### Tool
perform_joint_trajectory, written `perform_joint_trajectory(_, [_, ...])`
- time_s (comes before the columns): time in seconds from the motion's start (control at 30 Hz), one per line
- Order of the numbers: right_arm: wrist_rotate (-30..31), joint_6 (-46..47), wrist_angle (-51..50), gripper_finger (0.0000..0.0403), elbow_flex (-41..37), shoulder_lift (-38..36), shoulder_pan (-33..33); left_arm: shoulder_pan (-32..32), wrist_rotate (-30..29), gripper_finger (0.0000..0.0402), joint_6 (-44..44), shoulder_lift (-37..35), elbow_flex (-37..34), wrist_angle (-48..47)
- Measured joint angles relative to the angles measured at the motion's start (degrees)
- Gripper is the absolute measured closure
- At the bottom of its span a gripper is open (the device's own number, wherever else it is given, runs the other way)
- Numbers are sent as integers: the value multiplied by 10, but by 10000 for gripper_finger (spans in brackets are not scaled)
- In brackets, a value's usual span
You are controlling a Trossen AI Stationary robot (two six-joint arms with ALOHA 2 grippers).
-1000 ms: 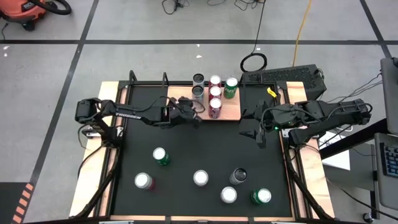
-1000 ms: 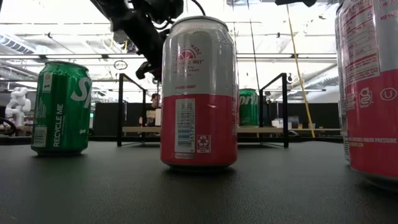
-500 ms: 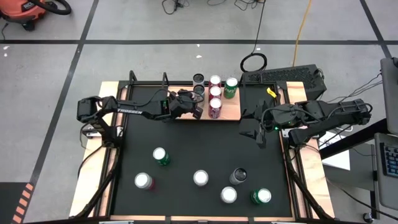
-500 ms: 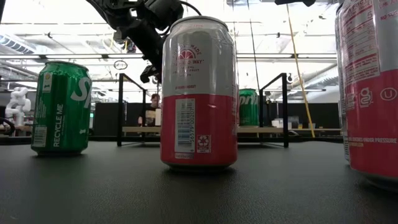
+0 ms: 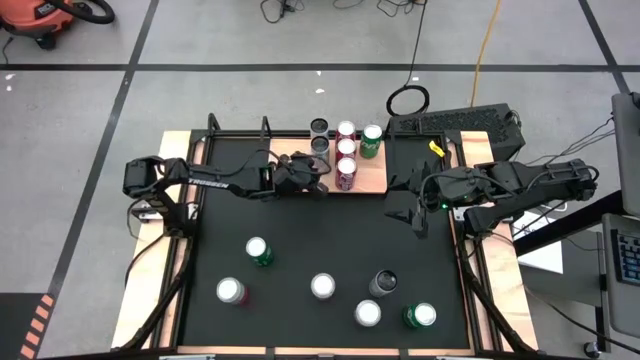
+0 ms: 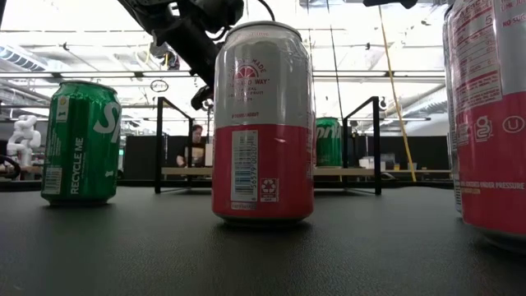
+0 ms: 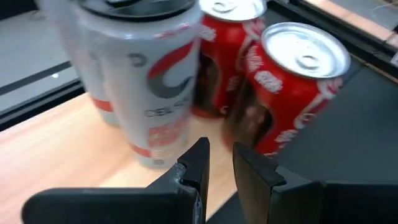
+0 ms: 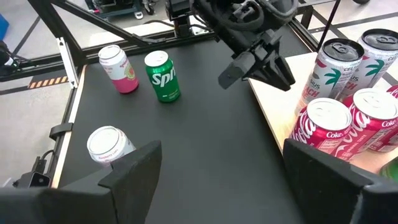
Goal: Place canned beverage on shelf
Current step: Put the white soda can on the shelf
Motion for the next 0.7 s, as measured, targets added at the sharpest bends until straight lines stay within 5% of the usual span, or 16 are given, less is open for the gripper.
perform_joint_trajectory(0.7, [15,5,5,90,0,0,0,-1,-53,330,3,76,0,138])
